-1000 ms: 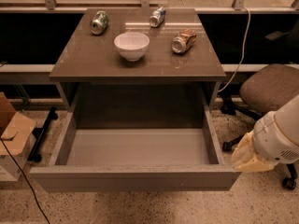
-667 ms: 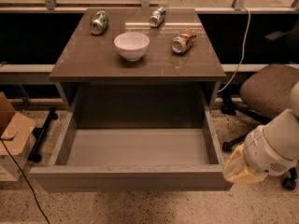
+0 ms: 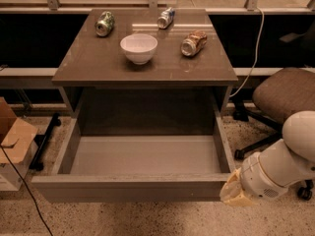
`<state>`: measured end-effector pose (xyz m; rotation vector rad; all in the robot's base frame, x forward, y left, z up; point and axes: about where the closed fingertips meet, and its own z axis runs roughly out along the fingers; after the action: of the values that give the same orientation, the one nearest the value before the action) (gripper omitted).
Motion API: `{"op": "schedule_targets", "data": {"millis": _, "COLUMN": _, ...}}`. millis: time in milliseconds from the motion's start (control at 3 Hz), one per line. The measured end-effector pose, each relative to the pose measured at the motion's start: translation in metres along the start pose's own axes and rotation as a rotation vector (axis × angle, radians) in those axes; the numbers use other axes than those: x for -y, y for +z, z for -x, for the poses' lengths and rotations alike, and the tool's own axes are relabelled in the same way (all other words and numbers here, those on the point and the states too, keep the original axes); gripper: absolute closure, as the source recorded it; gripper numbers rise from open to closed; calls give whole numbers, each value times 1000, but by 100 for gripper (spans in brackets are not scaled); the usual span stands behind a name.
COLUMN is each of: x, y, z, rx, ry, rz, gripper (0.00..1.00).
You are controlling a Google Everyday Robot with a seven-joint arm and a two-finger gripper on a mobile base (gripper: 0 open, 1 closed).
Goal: Close top drawer
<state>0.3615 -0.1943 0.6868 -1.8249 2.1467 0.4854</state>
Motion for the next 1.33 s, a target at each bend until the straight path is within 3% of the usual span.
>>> {"op": "schedule_targets", "data": {"millis": 333, "x": 11, "y": 23, "z": 6, "rx": 42, "ry": -7, "rz": -10, "gripper": 100}}
{"op": "schedule_targets", "data": {"millis": 1000, "x": 49, "y": 33, "z": 23, "rx": 86, "ry": -49, "rz": -88, "gripper": 100}}
{"op": "schedule_targets", "data": {"millis": 1333, "x": 50, "y": 33, "z": 23, "rx": 86, "ry": -50, "rz": -89, "gripper": 100}}
